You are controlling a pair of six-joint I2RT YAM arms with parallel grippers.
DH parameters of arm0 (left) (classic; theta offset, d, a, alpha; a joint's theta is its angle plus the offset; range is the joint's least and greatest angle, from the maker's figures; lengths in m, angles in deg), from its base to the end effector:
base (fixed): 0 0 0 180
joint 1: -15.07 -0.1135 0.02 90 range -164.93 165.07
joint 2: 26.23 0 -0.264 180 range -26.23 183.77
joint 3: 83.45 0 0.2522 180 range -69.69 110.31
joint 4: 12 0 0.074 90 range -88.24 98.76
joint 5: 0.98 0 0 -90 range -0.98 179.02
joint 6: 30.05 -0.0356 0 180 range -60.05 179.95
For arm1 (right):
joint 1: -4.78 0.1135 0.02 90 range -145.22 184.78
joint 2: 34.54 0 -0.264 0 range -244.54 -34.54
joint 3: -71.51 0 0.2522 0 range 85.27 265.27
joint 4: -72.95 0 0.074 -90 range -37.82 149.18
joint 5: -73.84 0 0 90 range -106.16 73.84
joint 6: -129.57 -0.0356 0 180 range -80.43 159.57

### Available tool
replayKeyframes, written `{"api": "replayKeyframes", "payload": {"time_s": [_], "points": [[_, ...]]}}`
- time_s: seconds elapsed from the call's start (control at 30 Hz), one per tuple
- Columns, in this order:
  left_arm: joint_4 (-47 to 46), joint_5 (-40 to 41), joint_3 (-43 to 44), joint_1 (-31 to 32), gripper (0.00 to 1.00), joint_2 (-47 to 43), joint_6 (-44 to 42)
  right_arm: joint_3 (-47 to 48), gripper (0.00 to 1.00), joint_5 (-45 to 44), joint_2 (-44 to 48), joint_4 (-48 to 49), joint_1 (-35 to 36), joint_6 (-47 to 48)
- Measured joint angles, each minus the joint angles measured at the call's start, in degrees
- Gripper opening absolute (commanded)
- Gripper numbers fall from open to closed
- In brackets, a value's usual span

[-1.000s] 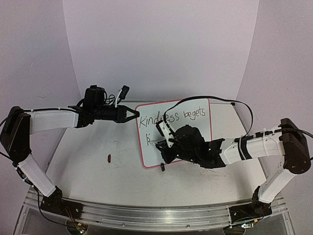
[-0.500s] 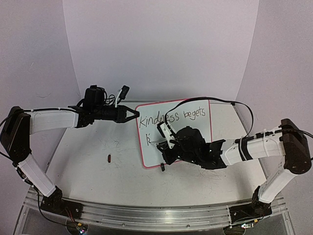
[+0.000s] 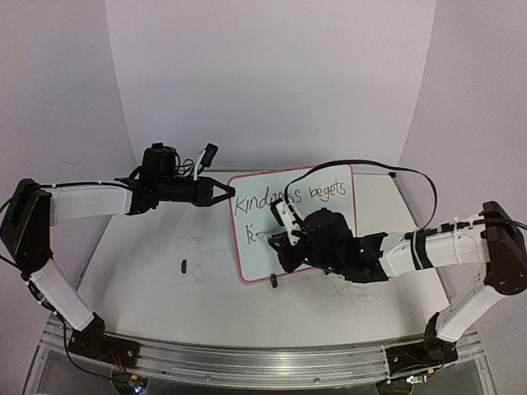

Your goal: Write a sentence on the whiteboard

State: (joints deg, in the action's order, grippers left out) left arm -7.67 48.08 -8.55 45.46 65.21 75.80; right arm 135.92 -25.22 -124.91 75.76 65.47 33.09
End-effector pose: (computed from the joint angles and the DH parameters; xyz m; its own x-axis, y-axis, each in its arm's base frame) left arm 0.3010 -0.2036 0.2697 -0.5442 0.0800 -0.8351 0.7918 0.3781 -0.4798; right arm 0.1756 0.3014 0.2242 -0.2804 -0.2718 -0.9206 -0.7635 0.6445 0.0423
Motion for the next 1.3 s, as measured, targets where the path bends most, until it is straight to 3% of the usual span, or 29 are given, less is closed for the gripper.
{"api": "replayKeyframes", "payload": {"time_s": [1.3], "points": [[0.1, 0.0, 0.0, 0.0, 0.00, 0.0, 0.0, 1.5, 0.00, 0.9, -0.3, 1.4, -1.5, 0.8]]}}
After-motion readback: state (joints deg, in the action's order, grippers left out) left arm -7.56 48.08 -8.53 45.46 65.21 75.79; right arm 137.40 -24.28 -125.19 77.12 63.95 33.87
